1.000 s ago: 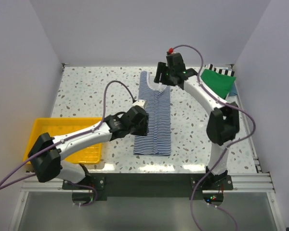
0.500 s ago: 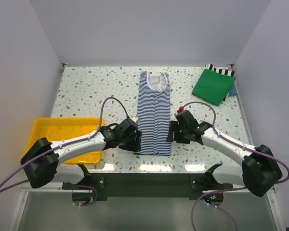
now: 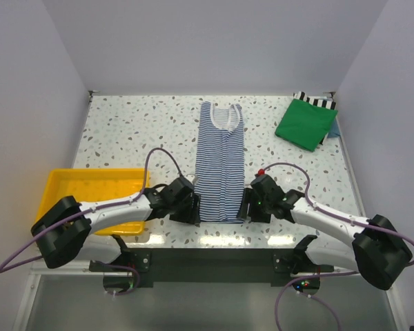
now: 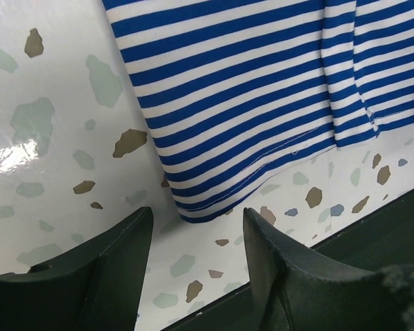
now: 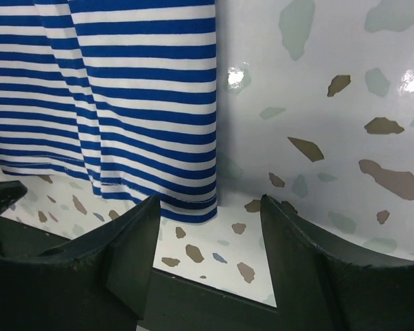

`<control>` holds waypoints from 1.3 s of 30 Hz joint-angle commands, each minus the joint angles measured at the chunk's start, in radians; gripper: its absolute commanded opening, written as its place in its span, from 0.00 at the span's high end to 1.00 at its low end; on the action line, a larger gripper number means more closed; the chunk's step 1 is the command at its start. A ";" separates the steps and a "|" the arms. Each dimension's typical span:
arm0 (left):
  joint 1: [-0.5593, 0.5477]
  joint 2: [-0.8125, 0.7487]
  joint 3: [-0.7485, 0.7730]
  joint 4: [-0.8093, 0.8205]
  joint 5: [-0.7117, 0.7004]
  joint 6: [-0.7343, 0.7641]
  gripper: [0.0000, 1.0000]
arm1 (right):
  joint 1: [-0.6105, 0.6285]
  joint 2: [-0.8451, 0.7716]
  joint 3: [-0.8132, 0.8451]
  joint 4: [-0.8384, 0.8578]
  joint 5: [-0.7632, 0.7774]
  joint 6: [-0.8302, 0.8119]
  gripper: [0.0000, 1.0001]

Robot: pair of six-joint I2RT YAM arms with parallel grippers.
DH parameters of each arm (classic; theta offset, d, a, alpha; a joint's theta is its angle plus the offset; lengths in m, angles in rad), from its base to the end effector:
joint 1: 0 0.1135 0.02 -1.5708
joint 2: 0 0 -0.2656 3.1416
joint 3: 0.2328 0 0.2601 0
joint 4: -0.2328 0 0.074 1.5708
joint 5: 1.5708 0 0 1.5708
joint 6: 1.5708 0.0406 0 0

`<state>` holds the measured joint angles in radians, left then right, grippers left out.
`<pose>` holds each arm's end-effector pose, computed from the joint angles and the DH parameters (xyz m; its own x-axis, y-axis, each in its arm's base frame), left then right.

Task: Fold and stack the tank tops
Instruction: Fold the tank top

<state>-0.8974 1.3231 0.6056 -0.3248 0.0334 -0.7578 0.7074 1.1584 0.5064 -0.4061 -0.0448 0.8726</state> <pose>0.1504 -0.1906 0.1509 -0.9354 0.0710 -0.3464 0.2050 0.9071 -0.3675 0.1564 0.1361 0.1511 -0.9359 0.2067 -0.2854 0.0793 0.9127 0.4008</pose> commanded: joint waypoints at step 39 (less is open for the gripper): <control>0.061 -0.042 -0.211 0.268 -0.015 -0.221 0.51 | 0.049 -0.048 -0.198 0.113 0.042 0.238 0.53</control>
<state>-0.8398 1.2438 0.4252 -0.0162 0.0162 -0.9646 0.7460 1.0733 0.3576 -0.2070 -0.0444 1.1145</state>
